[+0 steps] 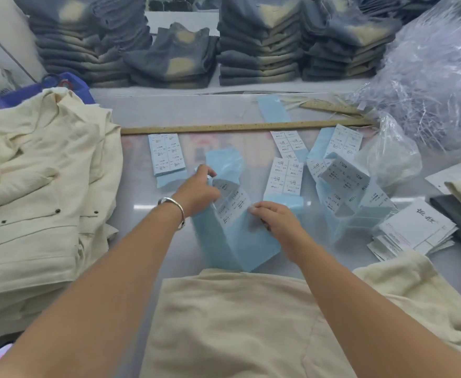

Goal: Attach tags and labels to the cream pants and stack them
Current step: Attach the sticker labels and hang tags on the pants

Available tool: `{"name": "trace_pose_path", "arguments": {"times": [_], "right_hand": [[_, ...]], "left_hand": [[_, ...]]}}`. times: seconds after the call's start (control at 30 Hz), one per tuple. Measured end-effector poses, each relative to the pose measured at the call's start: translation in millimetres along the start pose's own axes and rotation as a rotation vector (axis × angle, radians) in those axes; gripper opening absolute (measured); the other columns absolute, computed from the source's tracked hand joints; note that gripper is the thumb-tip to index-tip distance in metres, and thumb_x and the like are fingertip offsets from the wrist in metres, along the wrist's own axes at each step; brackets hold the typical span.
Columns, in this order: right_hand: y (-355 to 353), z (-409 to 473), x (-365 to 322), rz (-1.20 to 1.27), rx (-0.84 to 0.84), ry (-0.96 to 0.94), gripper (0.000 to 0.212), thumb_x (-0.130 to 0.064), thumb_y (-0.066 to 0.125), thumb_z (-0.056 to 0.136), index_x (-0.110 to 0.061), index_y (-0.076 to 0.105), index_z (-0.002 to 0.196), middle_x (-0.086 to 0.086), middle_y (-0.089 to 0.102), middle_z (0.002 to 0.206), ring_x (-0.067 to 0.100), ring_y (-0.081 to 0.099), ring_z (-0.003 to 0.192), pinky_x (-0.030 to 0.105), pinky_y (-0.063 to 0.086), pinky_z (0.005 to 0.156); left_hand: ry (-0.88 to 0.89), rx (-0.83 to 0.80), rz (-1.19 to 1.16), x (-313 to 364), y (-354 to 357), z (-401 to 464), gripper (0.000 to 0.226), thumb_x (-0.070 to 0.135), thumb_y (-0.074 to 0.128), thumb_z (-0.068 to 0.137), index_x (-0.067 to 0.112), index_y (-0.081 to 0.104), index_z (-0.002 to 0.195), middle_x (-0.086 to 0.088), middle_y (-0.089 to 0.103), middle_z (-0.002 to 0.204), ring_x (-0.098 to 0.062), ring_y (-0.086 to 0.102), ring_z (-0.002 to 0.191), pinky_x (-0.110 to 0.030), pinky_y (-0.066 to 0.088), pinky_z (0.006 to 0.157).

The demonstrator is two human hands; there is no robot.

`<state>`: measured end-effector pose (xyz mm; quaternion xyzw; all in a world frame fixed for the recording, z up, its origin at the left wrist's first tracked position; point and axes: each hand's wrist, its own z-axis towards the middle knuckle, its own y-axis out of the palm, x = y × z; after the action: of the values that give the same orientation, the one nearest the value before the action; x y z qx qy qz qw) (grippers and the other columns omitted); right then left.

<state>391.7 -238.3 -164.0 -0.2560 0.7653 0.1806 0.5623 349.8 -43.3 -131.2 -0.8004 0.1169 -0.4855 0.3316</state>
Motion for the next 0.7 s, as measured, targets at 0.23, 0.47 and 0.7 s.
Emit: {"name": "trace_pose_path", "arguments": {"times": [0.23, 0.47, 0.7], "right_hand": [[2, -1, -10, 0.027, 0.016, -0.198, 0.015, -0.003, 0.069, 0.084, -0.012, 0.069, 0.072, -0.001, 0.069, 0.065, 0.006, 0.06, 0.062, 0.013, 0.047, 0.067], [14, 0, 8, -0.021, -0.041, -0.05, 0.037, -0.024, 0.08, 0.077, -0.018, 0.065, 0.11, -0.002, 0.074, 0.101, 0.006, 0.069, 0.094, 0.016, 0.052, 0.081], [28, -4, 17, 0.011, -0.141, -0.072, 0.013, -0.027, 0.073, 0.083, -0.016, 0.075, 0.091, -0.007, 0.075, 0.093, 0.004, 0.068, 0.091, 0.018, 0.049, 0.085]], "left_hand": [[0.347, 0.032, 0.252, 55, -36, 24, 0.037, 0.008, 0.055, 0.075, 0.026, 0.045, 0.107, 0.0, 0.057, 0.103, -0.014, 0.053, 0.083, -0.028, 0.038, 0.063], [0.335, -0.013, 0.214, 38, -29, 23, 0.043, 0.006, 0.058, 0.076, 0.026, 0.054, 0.115, 0.002, 0.058, 0.125, -0.018, 0.054, 0.113, -0.026, 0.042, 0.085], [0.286, 0.02, 0.241, 24, -16, 29, 0.043, 0.015, 0.06, 0.081, 0.019, 0.051, 0.123, -0.003, 0.053, 0.132, -0.019, 0.051, 0.116, -0.025, 0.037, 0.085]]}}
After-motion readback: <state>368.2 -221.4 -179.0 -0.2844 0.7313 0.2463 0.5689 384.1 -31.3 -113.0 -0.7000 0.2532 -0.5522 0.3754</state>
